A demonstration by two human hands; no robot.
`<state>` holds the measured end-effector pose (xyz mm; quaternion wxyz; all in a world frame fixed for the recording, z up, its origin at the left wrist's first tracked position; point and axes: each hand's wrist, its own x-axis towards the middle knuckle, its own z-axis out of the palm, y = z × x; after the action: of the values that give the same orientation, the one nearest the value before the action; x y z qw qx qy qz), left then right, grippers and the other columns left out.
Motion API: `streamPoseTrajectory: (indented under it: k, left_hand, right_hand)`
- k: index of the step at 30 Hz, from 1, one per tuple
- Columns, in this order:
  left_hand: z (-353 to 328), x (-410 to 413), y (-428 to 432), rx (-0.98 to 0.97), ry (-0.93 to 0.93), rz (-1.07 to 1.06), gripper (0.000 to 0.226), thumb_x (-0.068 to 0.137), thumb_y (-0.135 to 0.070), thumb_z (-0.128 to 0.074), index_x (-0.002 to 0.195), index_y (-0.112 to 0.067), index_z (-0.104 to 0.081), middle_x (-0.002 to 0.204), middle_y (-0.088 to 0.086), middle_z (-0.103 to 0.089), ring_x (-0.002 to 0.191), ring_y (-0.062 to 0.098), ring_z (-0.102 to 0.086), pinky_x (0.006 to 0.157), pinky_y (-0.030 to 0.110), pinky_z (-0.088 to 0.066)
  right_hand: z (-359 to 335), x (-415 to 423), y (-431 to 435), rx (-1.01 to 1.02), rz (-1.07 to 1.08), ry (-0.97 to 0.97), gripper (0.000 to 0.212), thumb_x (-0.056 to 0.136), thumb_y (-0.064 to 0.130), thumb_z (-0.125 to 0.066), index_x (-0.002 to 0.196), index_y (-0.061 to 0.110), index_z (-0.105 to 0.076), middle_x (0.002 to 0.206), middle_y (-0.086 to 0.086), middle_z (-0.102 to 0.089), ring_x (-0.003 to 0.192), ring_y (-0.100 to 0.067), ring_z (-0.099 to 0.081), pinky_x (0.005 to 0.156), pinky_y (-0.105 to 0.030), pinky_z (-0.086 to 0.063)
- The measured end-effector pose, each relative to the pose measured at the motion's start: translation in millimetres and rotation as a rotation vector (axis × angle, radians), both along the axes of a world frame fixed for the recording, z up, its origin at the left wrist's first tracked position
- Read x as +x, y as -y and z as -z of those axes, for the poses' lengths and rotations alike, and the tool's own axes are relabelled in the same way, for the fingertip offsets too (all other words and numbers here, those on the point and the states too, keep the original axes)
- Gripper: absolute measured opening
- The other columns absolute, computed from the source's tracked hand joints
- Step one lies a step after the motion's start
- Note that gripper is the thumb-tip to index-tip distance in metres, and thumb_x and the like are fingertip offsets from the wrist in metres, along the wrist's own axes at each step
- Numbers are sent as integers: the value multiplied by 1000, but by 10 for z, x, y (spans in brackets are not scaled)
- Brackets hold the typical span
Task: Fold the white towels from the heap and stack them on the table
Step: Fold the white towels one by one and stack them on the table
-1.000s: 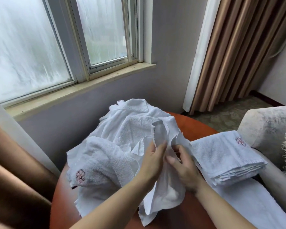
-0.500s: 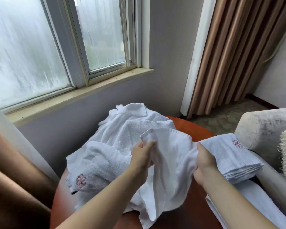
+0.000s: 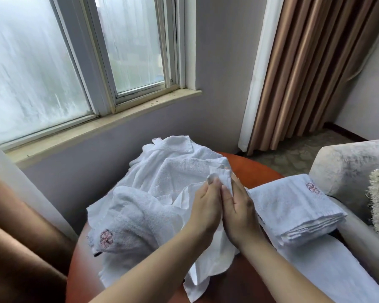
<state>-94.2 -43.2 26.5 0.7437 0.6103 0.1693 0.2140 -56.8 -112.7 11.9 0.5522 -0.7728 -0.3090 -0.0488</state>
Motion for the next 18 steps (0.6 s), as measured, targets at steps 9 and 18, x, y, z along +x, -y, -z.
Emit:
streamPoseTrajectory:
  k: [9, 18]
  left_hand:
    - [-39, -46, -13, 141, -71, 189, 22, 101, -43, -36, 104, -40, -57, 109, -24, -61, 102, -18, -55, 91, 10, -39]
    - [-121, -130, -360, 203, -269, 487, 76, 96, -64, -18, 117, -9, -66, 115, 4, -70, 114, 10, -61, 105, 31, -43]
  right_hand:
    - [96, 77, 44, -157, -180, 186, 51, 94, 39, -26, 143, 28, -26, 148, 19, -24, 142, 6, -17, 118, -18, -14]
    - [40, 194, 44, -143, -295, -256, 62, 85, 38, -36, 144, 22, -40, 153, 6, -36, 142, -3, -28, 119, -29, -23]
